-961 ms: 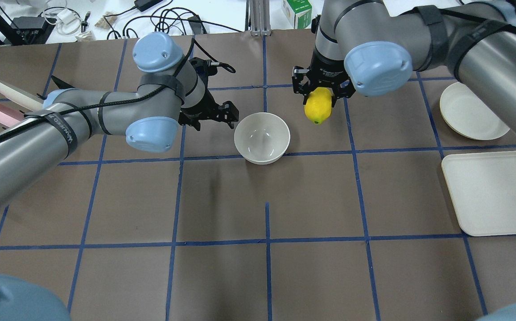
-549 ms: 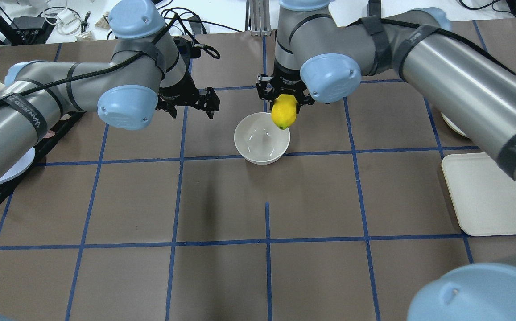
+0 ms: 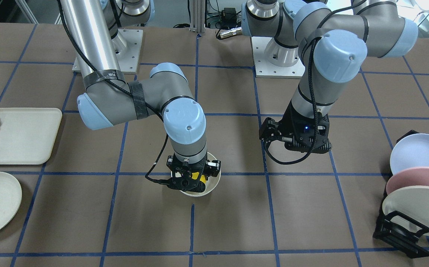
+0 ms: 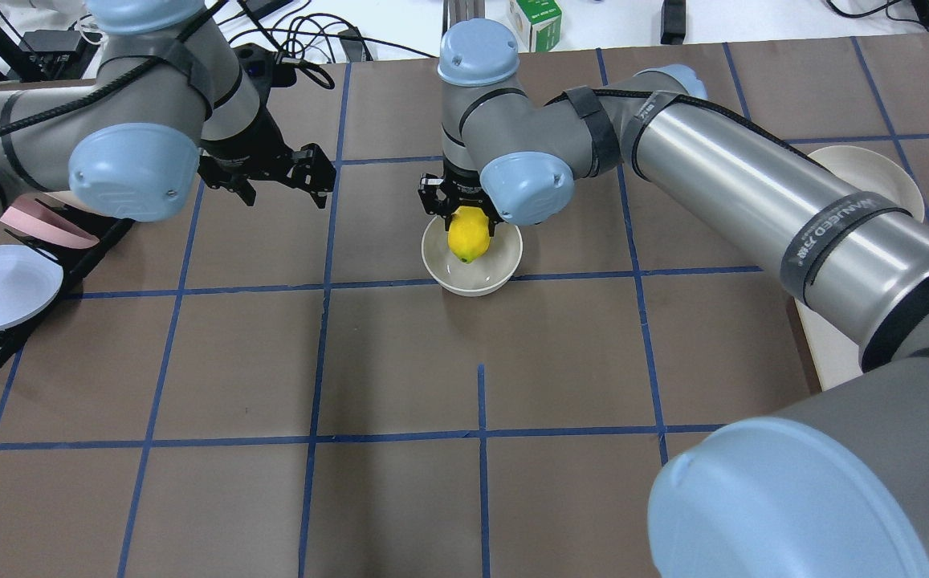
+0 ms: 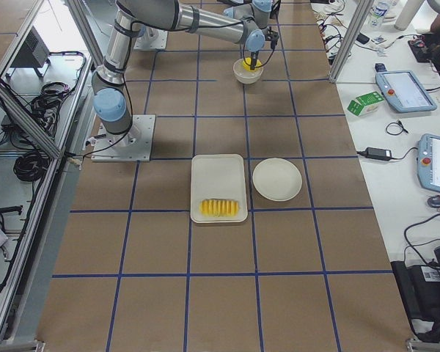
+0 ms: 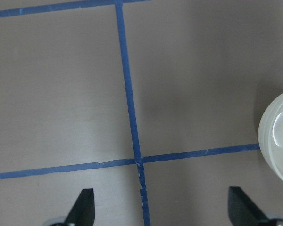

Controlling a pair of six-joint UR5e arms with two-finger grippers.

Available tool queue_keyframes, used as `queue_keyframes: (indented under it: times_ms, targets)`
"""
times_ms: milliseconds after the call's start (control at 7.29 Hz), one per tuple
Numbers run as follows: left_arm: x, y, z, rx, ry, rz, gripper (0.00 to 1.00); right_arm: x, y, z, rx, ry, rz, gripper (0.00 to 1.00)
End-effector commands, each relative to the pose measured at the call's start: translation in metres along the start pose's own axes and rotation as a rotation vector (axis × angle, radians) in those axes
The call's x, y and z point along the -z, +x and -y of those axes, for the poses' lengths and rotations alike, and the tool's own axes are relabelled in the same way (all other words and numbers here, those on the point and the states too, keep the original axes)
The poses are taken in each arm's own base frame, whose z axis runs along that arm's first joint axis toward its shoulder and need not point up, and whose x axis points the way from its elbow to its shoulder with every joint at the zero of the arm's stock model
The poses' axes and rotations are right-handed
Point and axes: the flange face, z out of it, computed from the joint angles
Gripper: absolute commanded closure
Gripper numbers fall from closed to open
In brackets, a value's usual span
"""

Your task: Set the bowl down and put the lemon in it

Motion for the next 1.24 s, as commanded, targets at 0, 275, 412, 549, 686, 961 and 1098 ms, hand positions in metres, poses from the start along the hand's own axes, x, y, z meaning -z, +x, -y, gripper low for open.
queue_keyframes:
  times_ms: [0, 275, 412, 549, 686, 961, 1098]
  targets:
    - [0.045, 0.001, -0.03, 0.002, 0.0, 0.004, 0.0, -0.02, 0.002, -0.003, 0.003, -0.025, -0.014, 1.0]
    - [0.073, -0.006, -0.035, 0.011, -0.014, 0.045, 0.0, -0.035, 0.005, -0.006, 0.002, -0.046, -0.025, 0.75]
    - [0.079, -0.007, -0.027, 0.019, -0.004, 0.045, 0.0, -0.036, 0.005, -0.006, 0.001, -0.05, -0.027, 0.65]
    - [0.079, -0.01, -0.02, 0.027, -0.002, 0.039, 0.0, -0.037, 0.005, -0.007, -0.002, -0.053, -0.029, 0.43]
    - [0.073, -0.01, -0.016, 0.027, -0.012, 0.038, 0.0, -0.037, 0.005, -0.007, -0.005, -0.053, -0.029, 0.2]
    - [0.072, -0.011, -0.015, 0.03, -0.012, 0.035, 0.0, -0.037, 0.007, -0.006, -0.01, -0.057, -0.033, 0.0]
    - [0.071, -0.011, -0.015, 0.031, -0.015, 0.035, 0.0, -0.036, 0.007, -0.006, -0.011, -0.057, -0.033, 0.0]
